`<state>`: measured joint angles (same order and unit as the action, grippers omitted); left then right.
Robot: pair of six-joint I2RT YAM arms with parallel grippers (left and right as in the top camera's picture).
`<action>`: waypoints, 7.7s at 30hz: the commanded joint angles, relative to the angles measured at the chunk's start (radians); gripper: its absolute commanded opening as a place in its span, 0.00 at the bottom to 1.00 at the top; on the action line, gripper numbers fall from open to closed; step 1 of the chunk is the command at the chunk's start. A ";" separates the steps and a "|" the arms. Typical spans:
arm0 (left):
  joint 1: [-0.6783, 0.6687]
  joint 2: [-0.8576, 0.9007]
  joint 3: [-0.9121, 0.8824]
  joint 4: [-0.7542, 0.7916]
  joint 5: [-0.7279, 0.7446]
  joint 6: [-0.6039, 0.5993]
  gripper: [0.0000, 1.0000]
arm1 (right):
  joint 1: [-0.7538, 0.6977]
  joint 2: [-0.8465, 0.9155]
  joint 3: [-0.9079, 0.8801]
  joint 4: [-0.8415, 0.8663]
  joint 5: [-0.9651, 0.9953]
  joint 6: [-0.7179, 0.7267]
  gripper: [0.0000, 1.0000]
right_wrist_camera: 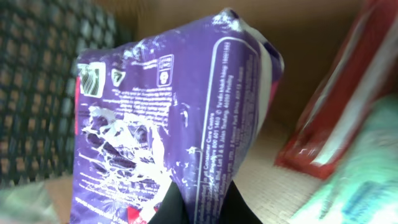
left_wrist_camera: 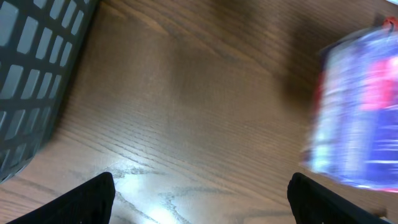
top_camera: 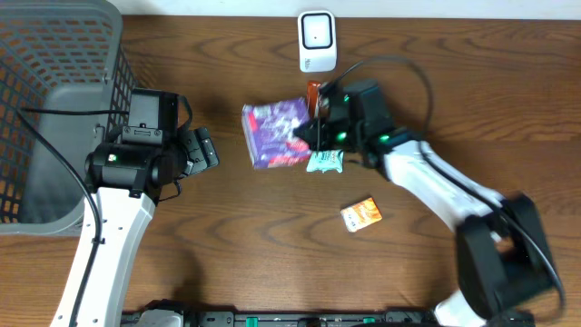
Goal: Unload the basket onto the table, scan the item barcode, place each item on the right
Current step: 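Lift the purple package with the right gripper toward the scanner, then pass the purple package in front of the scanner, then lower it, then carry the purple package to the table's right edge and release, then reach the right gripper to the green wipes pack and grasp it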
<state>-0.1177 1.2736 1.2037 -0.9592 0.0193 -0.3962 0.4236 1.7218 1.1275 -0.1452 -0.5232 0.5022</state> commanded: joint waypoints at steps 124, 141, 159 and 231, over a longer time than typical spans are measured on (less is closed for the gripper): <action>0.005 -0.005 -0.005 -0.001 -0.012 -0.002 0.89 | -0.157 0.122 0.155 0.258 0.448 0.405 0.01; 0.005 -0.005 -0.005 -0.001 -0.012 -0.002 0.89 | -0.128 0.598 0.812 0.009 0.406 0.402 0.01; 0.005 -0.005 -0.005 -0.001 -0.012 -0.002 0.89 | -0.359 0.321 0.862 -0.394 0.493 0.169 0.01; 0.005 -0.005 -0.005 -0.001 -0.012 -0.002 0.89 | -0.138 0.334 0.388 -0.684 0.177 -0.203 0.76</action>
<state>-0.1177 1.2736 1.2037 -0.9607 0.0193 -0.3962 0.2653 2.0548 1.5517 -0.8719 -0.3531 0.2295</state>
